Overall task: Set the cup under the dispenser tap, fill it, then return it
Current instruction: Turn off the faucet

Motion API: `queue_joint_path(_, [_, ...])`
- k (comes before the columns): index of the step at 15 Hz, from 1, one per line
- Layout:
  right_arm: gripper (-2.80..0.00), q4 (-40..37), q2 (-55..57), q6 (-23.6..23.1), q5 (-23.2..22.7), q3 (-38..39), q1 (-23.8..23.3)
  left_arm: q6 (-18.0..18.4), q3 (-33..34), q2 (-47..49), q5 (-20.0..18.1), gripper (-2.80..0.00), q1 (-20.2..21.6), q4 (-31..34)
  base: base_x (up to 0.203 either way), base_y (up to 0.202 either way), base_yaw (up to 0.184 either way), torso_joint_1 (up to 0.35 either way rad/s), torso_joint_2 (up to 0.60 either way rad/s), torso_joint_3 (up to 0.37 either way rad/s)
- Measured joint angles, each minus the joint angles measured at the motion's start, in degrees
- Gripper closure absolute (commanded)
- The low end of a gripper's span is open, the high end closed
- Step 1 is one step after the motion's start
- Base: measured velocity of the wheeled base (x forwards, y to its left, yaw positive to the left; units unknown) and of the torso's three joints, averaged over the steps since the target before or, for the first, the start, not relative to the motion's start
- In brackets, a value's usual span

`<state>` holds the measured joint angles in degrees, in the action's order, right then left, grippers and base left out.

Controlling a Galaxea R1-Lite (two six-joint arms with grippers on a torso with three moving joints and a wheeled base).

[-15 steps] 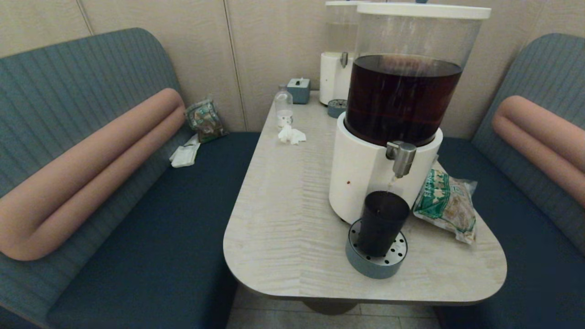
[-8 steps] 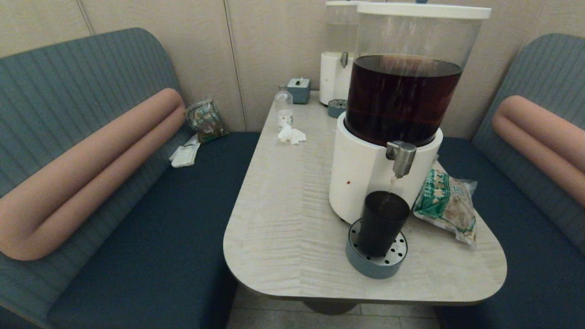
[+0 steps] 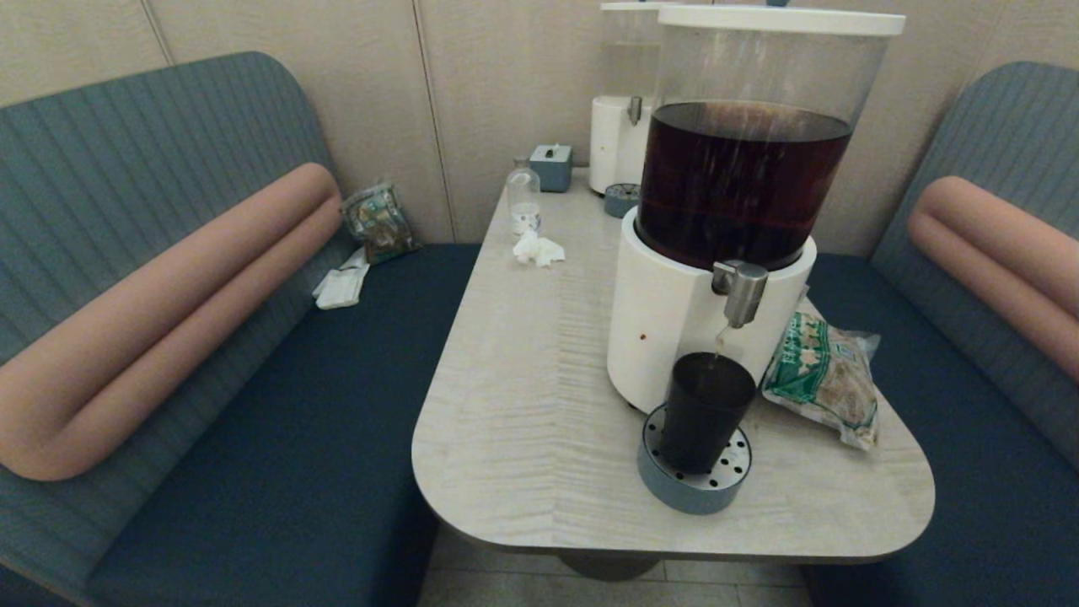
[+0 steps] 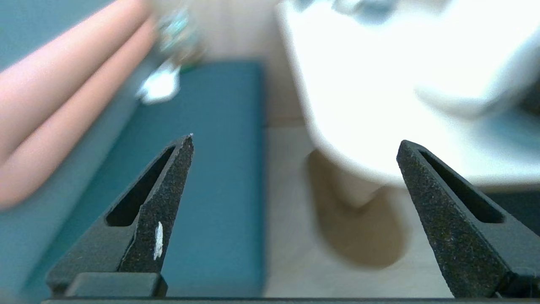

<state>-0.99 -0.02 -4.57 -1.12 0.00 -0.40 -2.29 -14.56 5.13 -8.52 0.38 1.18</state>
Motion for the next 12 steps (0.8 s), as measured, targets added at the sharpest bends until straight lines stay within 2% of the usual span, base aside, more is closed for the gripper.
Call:
queue_joint_path(2, [0.00, 0.0, 0.0, 0.0, 0.0, 0.0, 0.0, -4.7, -8.4, 9.2, -5.3, -2.80, -1.3, -1.4, 0.000, 0.000, 0.000, 0.000, 0.00, 0.000])
queue_joint_path(4, [0.00, 0.0, 0.0, 0.0, 0.0, 0.0, 0.0, -7.7, -14.1, 21.0, -10.3, -2.80, -2.5, -6.2, 0.000, 0.000, 0.000, 0.000, 0.00, 0.000])
queue_joint_path(6, [0.00, 0.0, 0.0, 0.1, 0.0, 0.0, 0.0, -8.6, -19.1, 37.0, -14.9, -2.80, -3.5, -15.6, 0.000, 0.000, 0.000, 0.000, 0.00, 0.000])
queue_joint_path(9, [0.00, 0.0, 0.0, 0.1, 0.0, 0.0, 0.0, -7.0, -27.8, 62.3, -19.4, -2.80, -6.1, -34.2, 0.000, 0.000, 0.000, 0.000, 0.00, 0.000])
queue_joint_path(12, [0.00, 0.0, 0.0, 0.1, 0.0, 0.0, 0.0, -4.8, -40.5, 83.2, -21.5, -2.80, -12.4, -53.0, 0.000, 0.000, 0.000, 0.000, 0.00, 0.000])
